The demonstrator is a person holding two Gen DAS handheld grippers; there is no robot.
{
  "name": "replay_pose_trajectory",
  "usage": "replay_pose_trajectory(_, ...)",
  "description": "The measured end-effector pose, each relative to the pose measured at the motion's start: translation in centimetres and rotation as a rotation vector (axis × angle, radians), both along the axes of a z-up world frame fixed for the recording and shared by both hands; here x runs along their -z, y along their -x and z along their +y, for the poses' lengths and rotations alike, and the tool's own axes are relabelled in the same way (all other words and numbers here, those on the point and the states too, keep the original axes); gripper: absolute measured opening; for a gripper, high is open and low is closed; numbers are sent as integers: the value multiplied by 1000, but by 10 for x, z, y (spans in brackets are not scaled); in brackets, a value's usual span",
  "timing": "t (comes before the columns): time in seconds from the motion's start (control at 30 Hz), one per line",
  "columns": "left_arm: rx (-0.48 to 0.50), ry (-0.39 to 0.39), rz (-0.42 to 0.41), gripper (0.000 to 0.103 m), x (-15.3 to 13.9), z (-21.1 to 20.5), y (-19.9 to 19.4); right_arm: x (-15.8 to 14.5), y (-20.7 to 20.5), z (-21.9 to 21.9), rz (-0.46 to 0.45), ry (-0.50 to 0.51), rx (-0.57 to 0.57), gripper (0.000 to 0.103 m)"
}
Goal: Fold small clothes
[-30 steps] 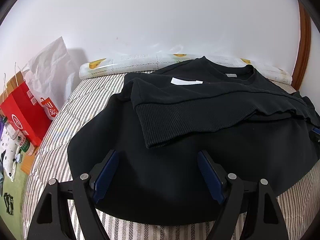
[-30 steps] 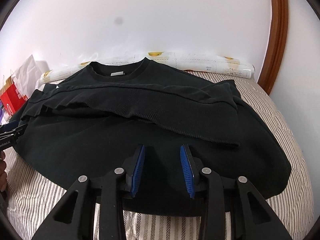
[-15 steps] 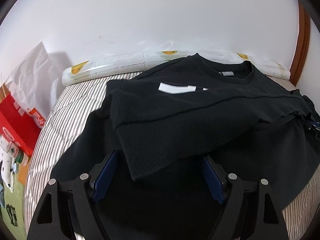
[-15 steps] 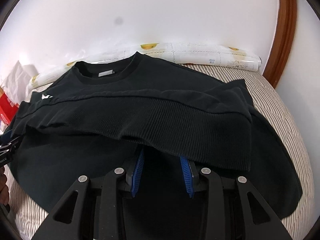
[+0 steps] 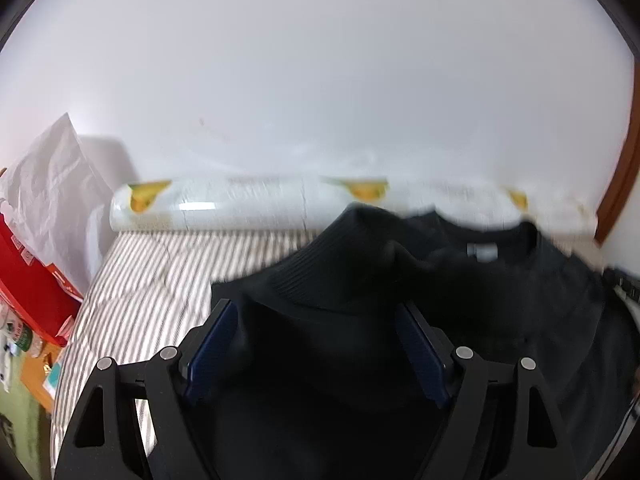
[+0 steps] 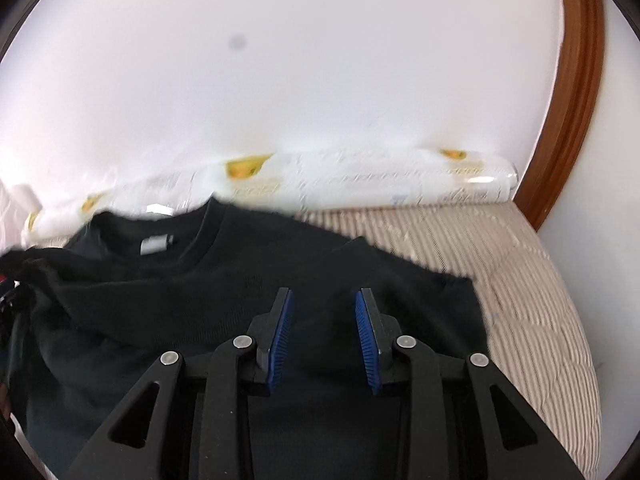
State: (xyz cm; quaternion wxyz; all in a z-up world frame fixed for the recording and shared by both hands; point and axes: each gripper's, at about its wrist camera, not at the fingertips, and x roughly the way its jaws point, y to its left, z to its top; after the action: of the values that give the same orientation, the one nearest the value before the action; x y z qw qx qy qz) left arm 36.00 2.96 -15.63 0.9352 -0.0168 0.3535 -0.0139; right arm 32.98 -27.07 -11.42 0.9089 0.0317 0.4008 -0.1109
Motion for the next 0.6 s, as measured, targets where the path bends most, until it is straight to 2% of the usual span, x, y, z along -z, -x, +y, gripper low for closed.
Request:
replay_pose_trajectory(0.1,-18,0,0,80,0,4,-5,1,4,-10,-16,23,5,39)
replay_pose_trajectory(0.2,-22,-30,32,80,13,3,-8,18,4,-22,23,27,15,39)
replay_pose_trajectory(0.3,-48,-62,99,80,33,6,-14,33,3,-31,59,2,25,39)
replay_pose_trajectory(0.4,-52,-48,118,79,35,7,-13,43,-3,-41,117,-6,97,34)
replay_pose_trajectory(0.47,-47,-46,106,80,31,7,-8,40,0,-39,106,6,99,34)
replay_pose_trajectory(0.6,-37,-54,95,80,25,9,10,25,14,-17,65,95,74,38)
